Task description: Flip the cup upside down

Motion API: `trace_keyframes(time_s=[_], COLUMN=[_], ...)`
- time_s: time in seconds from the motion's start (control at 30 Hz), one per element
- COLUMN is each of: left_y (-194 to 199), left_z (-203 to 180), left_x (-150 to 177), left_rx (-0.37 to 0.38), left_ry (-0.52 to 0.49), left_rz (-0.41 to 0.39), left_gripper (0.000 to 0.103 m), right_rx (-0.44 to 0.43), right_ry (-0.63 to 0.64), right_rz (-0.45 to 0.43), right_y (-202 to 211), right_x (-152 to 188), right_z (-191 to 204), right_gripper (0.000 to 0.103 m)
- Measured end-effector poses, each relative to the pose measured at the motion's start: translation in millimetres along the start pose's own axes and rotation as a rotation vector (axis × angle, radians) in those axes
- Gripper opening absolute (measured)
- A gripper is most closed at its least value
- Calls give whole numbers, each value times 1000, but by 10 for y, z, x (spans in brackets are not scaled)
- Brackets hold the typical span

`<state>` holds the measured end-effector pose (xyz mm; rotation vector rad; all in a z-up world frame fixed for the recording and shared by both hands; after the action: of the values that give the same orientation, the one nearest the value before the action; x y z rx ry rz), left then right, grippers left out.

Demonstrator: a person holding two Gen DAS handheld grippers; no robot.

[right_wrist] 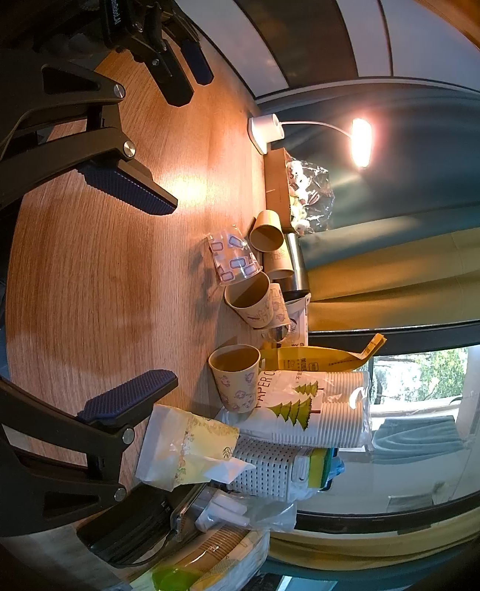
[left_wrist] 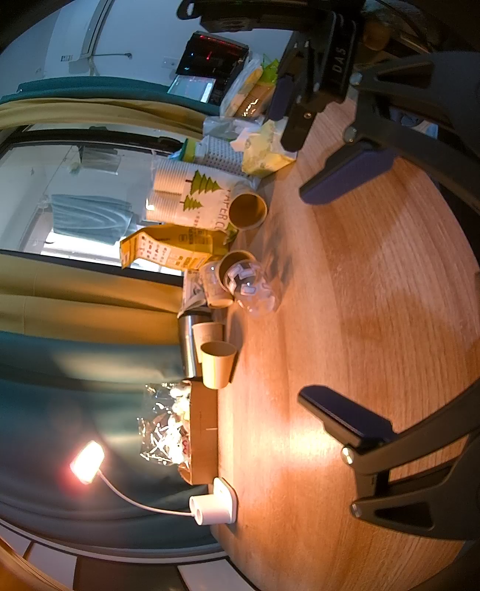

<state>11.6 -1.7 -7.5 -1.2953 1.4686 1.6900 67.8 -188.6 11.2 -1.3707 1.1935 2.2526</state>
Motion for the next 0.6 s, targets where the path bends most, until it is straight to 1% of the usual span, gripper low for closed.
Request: trace_keyframes(time_s=[0.6], left_y=[-27], left_z=[0], left_x=[19], left_rx=[1], left_ry=[2], left_rz=[0], left_gripper=[100], right_rx=[0], right_ry=[0], right_rz=[0], right_y=[5], right_x=[2], right_z=[7], right_gripper=[88])
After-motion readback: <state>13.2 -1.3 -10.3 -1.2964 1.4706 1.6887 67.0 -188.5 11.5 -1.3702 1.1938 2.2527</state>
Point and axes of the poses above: each gripper's, at about its wrist camera, not at the fingertips, and y roughly against the way its jaws point, z to its left, x to its underside, the point moved 1 cm from there along -y, roughly the way its jaws point, and after that the axes turned 15 degrees about -x, right-handed, at the moved point
